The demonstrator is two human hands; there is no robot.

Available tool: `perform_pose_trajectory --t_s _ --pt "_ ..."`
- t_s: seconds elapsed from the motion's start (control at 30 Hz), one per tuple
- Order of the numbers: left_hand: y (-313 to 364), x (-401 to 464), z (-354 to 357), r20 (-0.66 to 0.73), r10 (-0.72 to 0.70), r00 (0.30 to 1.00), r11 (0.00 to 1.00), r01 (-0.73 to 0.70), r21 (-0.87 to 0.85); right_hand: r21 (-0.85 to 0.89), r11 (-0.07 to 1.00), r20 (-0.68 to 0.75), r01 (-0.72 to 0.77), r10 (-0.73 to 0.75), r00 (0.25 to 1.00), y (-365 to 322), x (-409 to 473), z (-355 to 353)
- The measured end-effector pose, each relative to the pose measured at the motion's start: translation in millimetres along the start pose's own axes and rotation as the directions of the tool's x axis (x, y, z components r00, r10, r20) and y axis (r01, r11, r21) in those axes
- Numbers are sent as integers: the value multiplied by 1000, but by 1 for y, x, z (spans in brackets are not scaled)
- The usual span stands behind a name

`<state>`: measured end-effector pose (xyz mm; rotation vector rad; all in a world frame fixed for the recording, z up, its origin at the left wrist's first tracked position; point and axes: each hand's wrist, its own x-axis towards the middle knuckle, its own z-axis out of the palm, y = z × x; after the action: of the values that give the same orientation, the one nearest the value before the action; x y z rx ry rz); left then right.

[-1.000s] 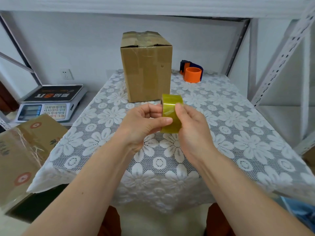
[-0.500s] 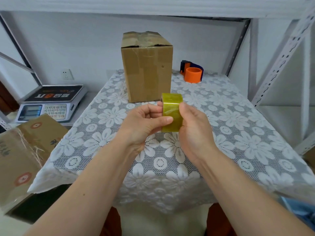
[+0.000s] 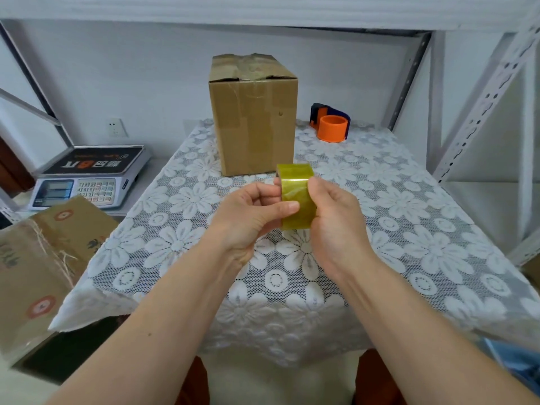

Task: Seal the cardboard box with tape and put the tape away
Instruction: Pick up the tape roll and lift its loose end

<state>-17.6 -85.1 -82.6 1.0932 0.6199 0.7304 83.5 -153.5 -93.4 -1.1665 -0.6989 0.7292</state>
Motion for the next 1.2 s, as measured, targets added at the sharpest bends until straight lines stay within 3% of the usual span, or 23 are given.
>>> perform_pose_trajectory --t_s 0.1,0.17,0.27,0.33,0.5,0.57,0.67,0.77,0.87,1.0,1.07,1.2 --pt "1 -1 1 -54 42 998 999 -41 19 8 1000 19 -9 9 1000 0 1 0" --pt "1 -4 4 -135 184 974 965 -153 212 47 998 -7 -34 35 999 -2 3 1" --pt "2 -9 11 -98 509 855 731 -370 573 88 995 -50 -52 57 997 -4 4 1" --pt "2 -9 11 -6 634 773 578 -469 668 88 995 -64 -45 51 997 -5 3 1" --pt "-1 -3 4 86 694 715 463 -534 707 77 996 -54 -39 43 998 -8 1 0" --pt "-1 1 -1 170 740 650 355 -593 723 73 997 -40 -25 28 999 -9 0 0" --pt "-6 6 -9 328 773 543 118 -632 766 90 995 -25 -34 36 999 -10 -2 1" --pt "-7 5 -7 389 769 507 6 -614 789 98 992 -48 -76 81 996 -10 -2 0" --pt "-9 3 -2 412 750 518 15 -636 771 82 990 -87 -114 121 989 -13 0 -2" --pt "-9 4 3 287 698 657 261 -606 752 190 954 -75 -230 248 966 -15 0 -3" --pt "-7 4 4 254 662 706 334 -580 743 219 935 -48 -279 296 954 -16 1 -4" --pt "-10 4 4 281 624 729 356 -585 729 166 944 -82 -286 302 950 -18 5 -8"
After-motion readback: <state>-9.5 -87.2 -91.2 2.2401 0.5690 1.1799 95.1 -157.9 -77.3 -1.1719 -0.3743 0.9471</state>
